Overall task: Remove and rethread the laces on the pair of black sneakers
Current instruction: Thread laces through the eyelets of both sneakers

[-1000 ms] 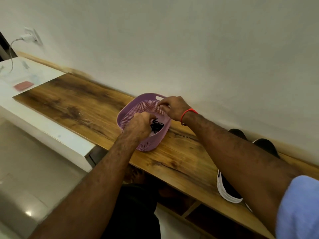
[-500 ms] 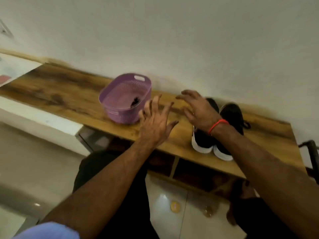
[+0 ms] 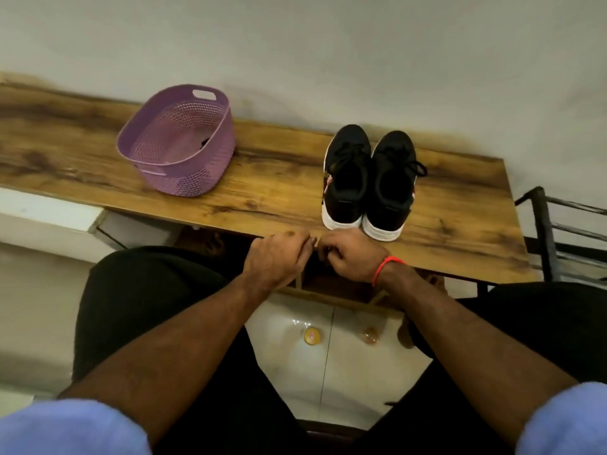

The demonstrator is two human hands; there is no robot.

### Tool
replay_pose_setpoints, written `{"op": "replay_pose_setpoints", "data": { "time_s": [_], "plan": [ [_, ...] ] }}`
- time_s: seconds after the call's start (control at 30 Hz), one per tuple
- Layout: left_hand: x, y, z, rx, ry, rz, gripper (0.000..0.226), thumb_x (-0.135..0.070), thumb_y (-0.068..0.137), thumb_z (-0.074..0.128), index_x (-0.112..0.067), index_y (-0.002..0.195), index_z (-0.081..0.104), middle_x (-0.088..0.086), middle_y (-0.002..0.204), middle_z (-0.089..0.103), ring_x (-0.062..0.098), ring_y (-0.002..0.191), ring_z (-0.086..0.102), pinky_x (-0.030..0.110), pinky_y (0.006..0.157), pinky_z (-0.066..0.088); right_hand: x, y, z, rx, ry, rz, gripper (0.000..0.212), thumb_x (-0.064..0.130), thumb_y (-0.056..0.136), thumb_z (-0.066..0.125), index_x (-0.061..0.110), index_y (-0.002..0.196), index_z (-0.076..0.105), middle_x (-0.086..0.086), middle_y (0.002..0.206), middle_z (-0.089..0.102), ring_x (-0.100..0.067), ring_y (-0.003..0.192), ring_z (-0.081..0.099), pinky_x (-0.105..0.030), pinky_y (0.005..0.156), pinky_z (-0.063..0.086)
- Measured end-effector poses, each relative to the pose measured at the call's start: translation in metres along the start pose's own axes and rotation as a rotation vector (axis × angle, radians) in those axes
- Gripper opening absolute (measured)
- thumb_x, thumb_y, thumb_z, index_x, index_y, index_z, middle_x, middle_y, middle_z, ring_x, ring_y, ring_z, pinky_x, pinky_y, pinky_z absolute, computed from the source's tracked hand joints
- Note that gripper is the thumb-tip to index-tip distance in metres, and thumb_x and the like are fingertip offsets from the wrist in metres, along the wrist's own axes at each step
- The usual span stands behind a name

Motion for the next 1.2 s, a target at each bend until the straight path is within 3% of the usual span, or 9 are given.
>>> {"op": "replay_pose_setpoints", "data": {
  "time_s": [0.23,0.33,0.43,0.6,0.7,0.8,1.0,1.17,1.2],
  "plan": [
    [0.008,-0.035,0.131,0.554,0.043,-0.090,0.036,-0.045,0.105,0.038,-0.023,0.132,0.050,0.011,0.129,0.062,0.033,0.115,0.062,0.044,0.090,0.049,-0.078,-0.038,0.078,0.353,0.031,0.300,0.030,0.006,0.089,0.051,0.019,0.107,0.071,-0.001,0.107,0.072,-0.018,0.100,0.063,-0.029,0.092,0.049],
    [0.016,-0.075,0.198,0.755,0.067,-0.157,0.067,-0.047,0.100,0.051,-0.024,0.156,0.022,0.013,0.161,0.025,0.038,0.142,0.033,0.057,0.109,0.036,-0.111,-0.058,0.122,0.478,0.020,0.387,0.032,0.007,0.093,0.051,0.019,0.115,0.071,-0.003,0.118,0.069,-0.023,0.112,0.060,-0.026,0.098,0.044],
    [0.011,-0.097,0.242,0.859,0.119,-0.151,0.086,-0.050,0.097,0.057,-0.031,0.159,0.002,0.013,0.167,-0.003,0.042,0.148,0.020,0.066,0.110,0.031,-0.154,-0.087,0.165,0.591,0.036,0.531,0.038,0.003,0.093,0.053,0.018,0.126,0.065,-0.004,0.138,0.058,-0.024,0.129,0.052,-0.029,0.108,0.040],
    [0.010,-0.106,0.295,0.920,-0.011,-0.218,0.086,-0.036,0.096,0.063,-0.038,0.158,0.003,0.009,0.166,-0.010,0.039,0.145,0.025,0.065,0.106,0.039,-0.213,-0.124,0.221,0.566,0.121,0.804,0.054,0.000,0.089,0.059,0.023,0.137,0.053,-0.006,0.146,0.047,-0.026,0.130,0.049,-0.034,0.107,0.044],
    [0.017,-0.105,0.324,0.924,-0.069,-0.284,0.083,-0.029,0.095,0.064,-0.038,0.156,0.008,0.009,0.165,-0.006,0.038,0.138,0.034,0.060,0.099,0.047,-0.227,-0.136,0.253,0.569,0.170,0.883,0.068,-0.007,0.085,0.055,0.026,0.144,0.045,-0.005,0.158,0.029,-0.031,0.142,0.034,-0.041,0.111,0.042],
    [0.024,-0.103,0.350,0.879,-0.136,-0.377,0.082,-0.021,0.092,0.069,-0.035,0.153,0.017,0.010,0.161,0.006,0.035,0.126,0.046,0.047,0.090,0.056,-0.245,-0.149,0.277,0.570,0.174,0.976,0.076,-0.008,0.084,0.053,0.028,0.149,0.038,-0.005,0.163,0.013,-0.038,0.146,0.019,-0.045,0.104,0.048],
    [0.023,-0.113,0.399,0.887,-0.180,-0.472,0.071,-0.027,0.095,0.067,-0.033,0.149,0.022,0.012,0.155,0.014,0.037,0.123,0.049,0.039,0.085,0.056,-0.290,-0.170,0.319,0.506,0.241,1.220,0.095,-0.014,0.085,0.045,0.045,0.154,0.017,0.003,0.164,-0.021,-0.045,0.149,-0.009,-0.051,0.094,0.054],
    [0.022,-0.114,0.428,0.922,-0.151,-0.490,0.072,-0.031,0.097,0.064,-0.039,0.151,0.018,0.012,0.162,0.004,0.039,0.130,0.043,0.047,0.088,0.056,-0.320,-0.165,0.337,0.431,0.208,1.254,0.092,-0.004,0.088,0.056,0.049,0.152,0.018,0.001,0.163,-0.017,-0.046,0.147,0.001,-0.043,0.068,0.059],
    [0.021,-0.113,0.430,0.932,-0.150,-0.479,0.072,-0.031,0.097,0.064,-0.040,0.151,0.018,0.012,0.162,0.003,0.040,0.131,0.041,0.048,0.089,0.056,-0.325,-0.165,0.341,0.430,0.202,1.262,0.089,-0.003,0.087,0.058,0.048,0.150,0.021,0.001,0.162,-0.013,-0.046,0.146,0.005,-0.046,0.072,0.059]
  ]
}}
Point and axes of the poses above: each hand's wrist, its own y-axis towards the middle knuckle, its own z-axis out of the palm, x = y × z, the point moved 10 cm from there along y, towards the middle knuckle
